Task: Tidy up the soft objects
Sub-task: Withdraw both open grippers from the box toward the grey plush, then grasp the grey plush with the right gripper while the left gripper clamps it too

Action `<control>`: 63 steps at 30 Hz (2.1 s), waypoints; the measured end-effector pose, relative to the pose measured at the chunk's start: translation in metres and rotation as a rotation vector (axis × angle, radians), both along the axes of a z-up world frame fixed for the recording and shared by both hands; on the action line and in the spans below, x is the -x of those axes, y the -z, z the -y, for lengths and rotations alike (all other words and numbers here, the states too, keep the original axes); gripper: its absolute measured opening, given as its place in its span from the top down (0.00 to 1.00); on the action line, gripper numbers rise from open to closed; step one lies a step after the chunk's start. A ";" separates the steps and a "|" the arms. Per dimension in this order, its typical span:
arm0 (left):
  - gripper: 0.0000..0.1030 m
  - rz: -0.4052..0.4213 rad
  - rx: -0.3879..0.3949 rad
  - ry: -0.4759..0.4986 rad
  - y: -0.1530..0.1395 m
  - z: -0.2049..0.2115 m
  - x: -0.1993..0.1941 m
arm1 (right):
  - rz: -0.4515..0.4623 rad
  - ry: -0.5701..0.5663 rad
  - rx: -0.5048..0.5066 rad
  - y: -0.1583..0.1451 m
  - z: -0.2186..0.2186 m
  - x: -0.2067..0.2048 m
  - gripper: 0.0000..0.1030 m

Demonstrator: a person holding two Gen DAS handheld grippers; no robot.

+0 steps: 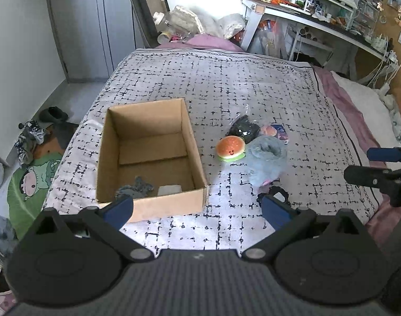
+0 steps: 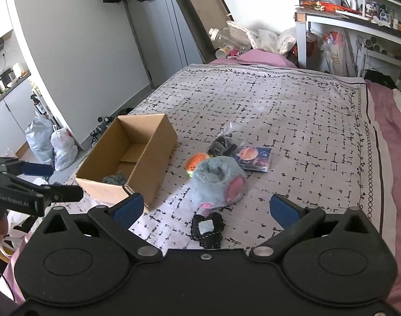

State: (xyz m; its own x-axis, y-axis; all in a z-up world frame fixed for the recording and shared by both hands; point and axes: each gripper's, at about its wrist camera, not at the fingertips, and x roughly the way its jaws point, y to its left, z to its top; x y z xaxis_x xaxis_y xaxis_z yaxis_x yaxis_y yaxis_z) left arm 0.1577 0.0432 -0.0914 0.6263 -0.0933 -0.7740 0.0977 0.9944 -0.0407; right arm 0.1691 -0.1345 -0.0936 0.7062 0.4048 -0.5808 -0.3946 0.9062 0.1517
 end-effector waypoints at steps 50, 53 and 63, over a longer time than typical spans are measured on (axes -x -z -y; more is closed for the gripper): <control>0.68 -0.158 0.218 0.248 0.105 0.072 -0.156 | -0.319 0.078 -0.072 0.073 -0.009 -0.148 0.59; 0.68 -0.170 0.249 0.256 0.110 0.070 -0.164 | -0.353 0.084 -0.071 0.082 -0.009 -0.157 0.65; 0.79 -0.161 0.258 0.250 0.107 0.070 -0.164 | -0.344 0.029 -0.053 0.076 -0.022 -0.153 0.83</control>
State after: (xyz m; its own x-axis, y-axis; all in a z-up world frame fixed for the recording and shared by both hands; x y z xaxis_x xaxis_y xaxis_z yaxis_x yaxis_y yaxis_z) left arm 0.3219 -0.0264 -0.1981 0.4326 -0.4319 -0.7914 0.3074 0.8959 -0.3208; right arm 0.3221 -0.1124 -0.1697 0.4843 0.4234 -0.7656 -0.2858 0.9036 0.3189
